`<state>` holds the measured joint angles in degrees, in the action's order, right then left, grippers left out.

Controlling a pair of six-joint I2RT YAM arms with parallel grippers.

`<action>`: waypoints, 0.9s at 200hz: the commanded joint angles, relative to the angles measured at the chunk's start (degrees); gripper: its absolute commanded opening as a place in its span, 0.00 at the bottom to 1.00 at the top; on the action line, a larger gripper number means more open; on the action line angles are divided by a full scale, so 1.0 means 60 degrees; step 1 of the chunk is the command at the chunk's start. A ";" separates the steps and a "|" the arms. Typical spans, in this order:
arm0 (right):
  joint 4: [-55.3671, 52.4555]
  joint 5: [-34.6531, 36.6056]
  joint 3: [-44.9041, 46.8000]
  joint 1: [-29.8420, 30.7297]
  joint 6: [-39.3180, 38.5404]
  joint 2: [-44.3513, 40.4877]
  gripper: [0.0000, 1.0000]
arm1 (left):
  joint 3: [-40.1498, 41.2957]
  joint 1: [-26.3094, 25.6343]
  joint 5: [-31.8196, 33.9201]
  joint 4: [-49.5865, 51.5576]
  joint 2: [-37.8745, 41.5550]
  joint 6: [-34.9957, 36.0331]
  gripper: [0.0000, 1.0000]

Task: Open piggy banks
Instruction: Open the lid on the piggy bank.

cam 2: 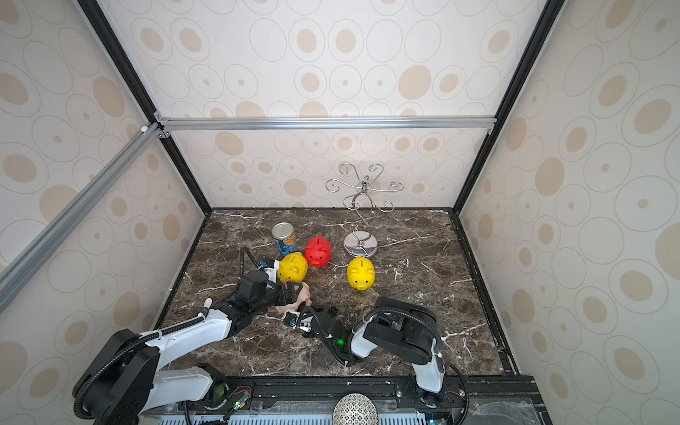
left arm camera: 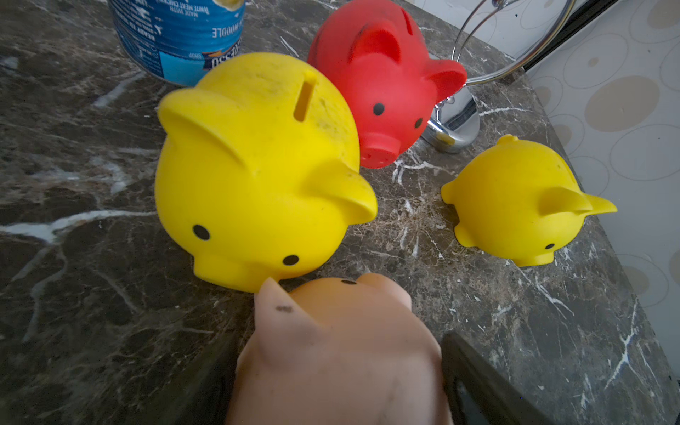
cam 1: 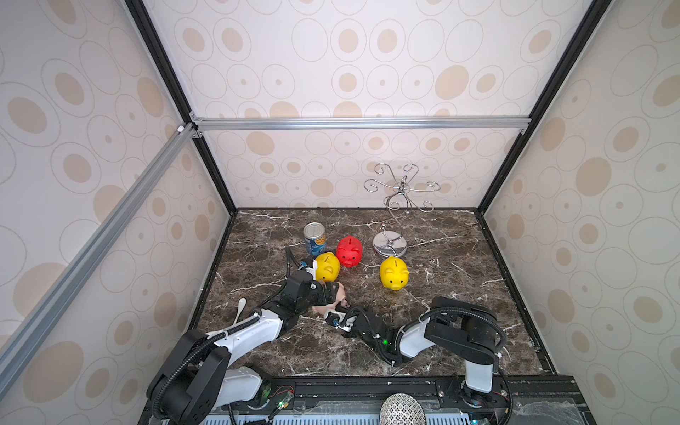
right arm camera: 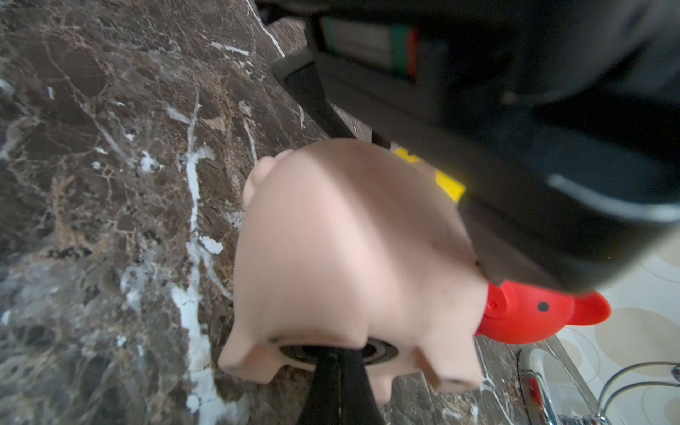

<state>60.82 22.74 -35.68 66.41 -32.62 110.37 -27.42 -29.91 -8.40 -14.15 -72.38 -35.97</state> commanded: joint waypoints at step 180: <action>-0.2247 0.0659 0.0982 0.0119 0.2713 -0.1875 0.00 | -0.0760 -0.0054 0.0405 0.0360 -0.1006 0.0525 0.89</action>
<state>53.32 29.61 -28.71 68.79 -20.53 100.97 -31.03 -30.52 -5.02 -14.20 -77.38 -35.86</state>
